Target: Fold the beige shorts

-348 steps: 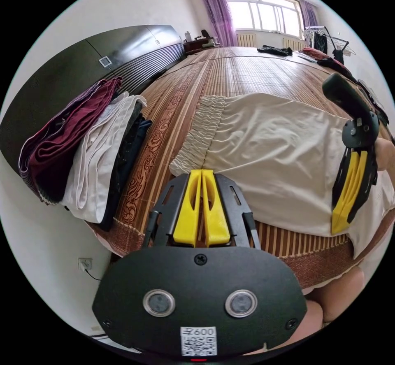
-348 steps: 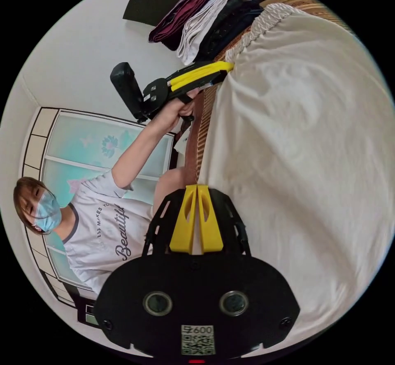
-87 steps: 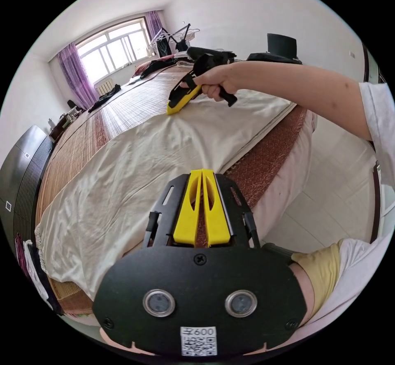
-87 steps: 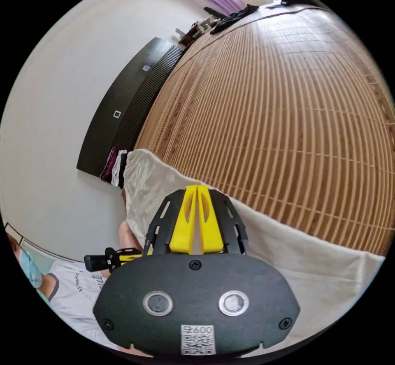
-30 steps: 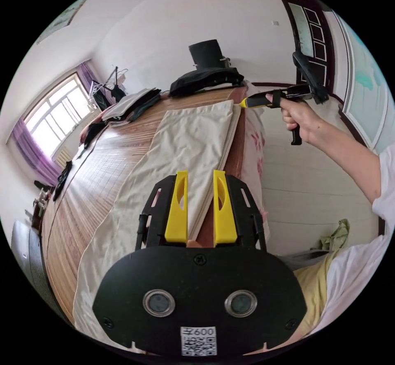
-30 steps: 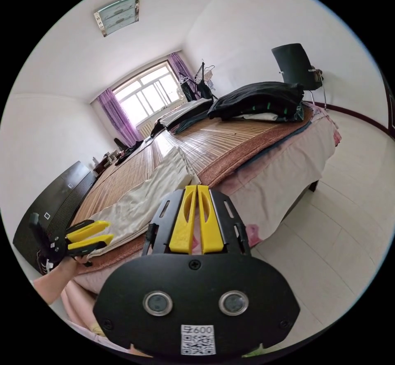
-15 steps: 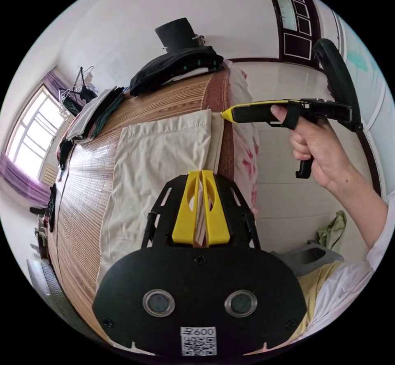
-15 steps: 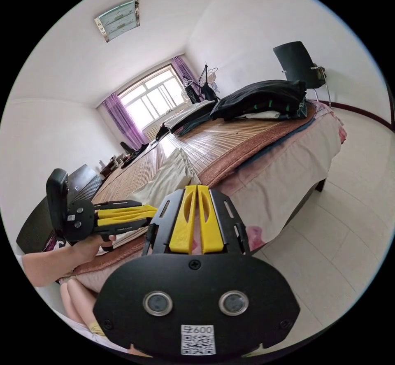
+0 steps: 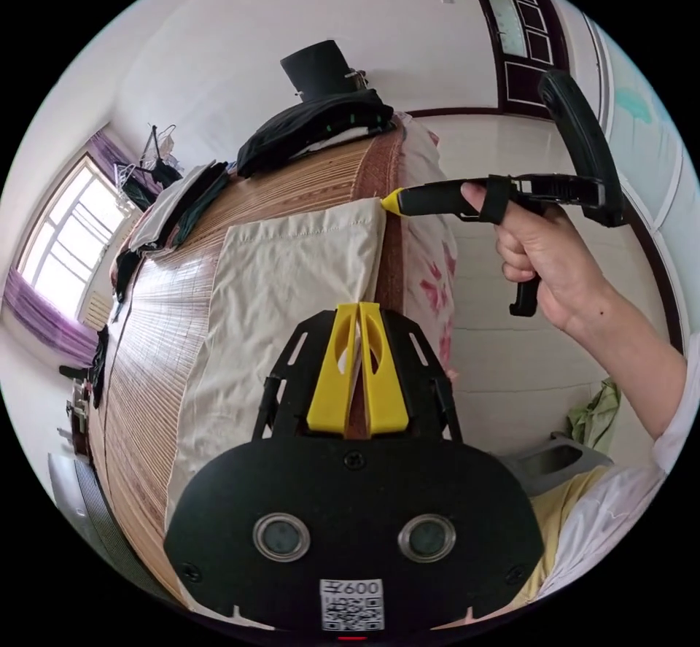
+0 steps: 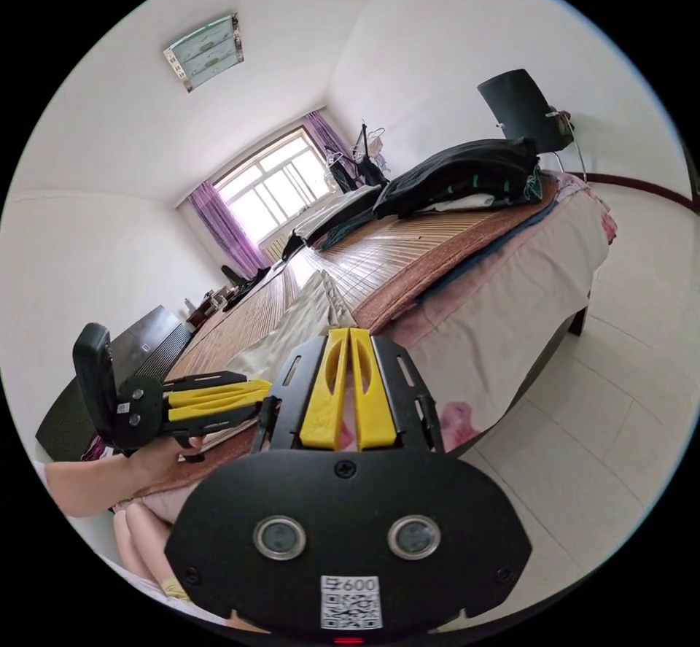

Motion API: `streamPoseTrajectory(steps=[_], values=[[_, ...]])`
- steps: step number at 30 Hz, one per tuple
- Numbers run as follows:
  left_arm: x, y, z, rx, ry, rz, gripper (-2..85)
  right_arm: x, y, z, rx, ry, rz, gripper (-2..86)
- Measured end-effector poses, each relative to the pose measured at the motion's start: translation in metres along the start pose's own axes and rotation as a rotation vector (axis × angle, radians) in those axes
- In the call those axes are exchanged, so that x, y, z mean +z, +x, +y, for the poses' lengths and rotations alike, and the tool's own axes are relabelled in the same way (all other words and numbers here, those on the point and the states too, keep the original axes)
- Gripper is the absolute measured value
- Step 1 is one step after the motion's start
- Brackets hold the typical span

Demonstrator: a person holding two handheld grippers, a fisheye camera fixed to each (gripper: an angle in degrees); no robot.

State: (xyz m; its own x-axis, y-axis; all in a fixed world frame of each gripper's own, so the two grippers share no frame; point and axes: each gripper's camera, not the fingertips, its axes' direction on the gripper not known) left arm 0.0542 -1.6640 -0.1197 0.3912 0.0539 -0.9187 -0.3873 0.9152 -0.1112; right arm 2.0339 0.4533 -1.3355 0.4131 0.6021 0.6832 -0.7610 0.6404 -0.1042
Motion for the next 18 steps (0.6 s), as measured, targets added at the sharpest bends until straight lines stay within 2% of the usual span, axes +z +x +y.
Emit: streamPoseTrajectory(steps=[3, 5, 7, 9, 10, 11, 13, 15, 18], values=[[-0.007, -0.017, -0.006, -0.083, 0.031, 0.028, 6.9, -0.008, 0.009, 0.009, 0.062, 0.039, -0.037, -0.9], [-0.023, -0.031, -0.002, -0.123, 0.108, 0.157, 8.2, -0.037, 0.010, 0.032, 0.135, 0.245, -0.090, -0.9], [-0.050, -0.040, 0.019, -0.164, 0.221, 0.201, 7.6, -0.051, 0.001, 0.052, 0.155, 0.383, -0.087, -0.9], [-0.077, -0.048, 0.048, -0.250, 0.253, 0.090, 7.3, -0.041, -0.012, 0.059, 0.124, 0.349, -0.050, -0.9], [-0.094, -0.056, 0.070, -0.300, 0.258, -0.006, 7.2, -0.024, -0.021, 0.057, 0.068, 0.254, -0.058, -0.9], [-0.108, -0.065, 0.090, -0.323, 0.243, -0.091, 7.1, -0.006, -0.031, 0.056, -0.003, 0.174, -0.095, -0.9], [-0.125, -0.088, 0.120, -0.413, 0.191, -0.175, 7.0, 0.011, -0.045, 0.060, -0.091, 0.137, -0.158, -0.9], [-0.140, -0.119, 0.149, -0.548, 0.145, -0.169, 6.7, 0.025, -0.054, 0.066, -0.135, 0.125, -0.190, -0.9], [-0.160, -0.163, 0.191, -0.782, 0.111, -0.040, 4.9, 0.047, -0.063, 0.080, -0.149, 0.061, -0.172, -0.8]])
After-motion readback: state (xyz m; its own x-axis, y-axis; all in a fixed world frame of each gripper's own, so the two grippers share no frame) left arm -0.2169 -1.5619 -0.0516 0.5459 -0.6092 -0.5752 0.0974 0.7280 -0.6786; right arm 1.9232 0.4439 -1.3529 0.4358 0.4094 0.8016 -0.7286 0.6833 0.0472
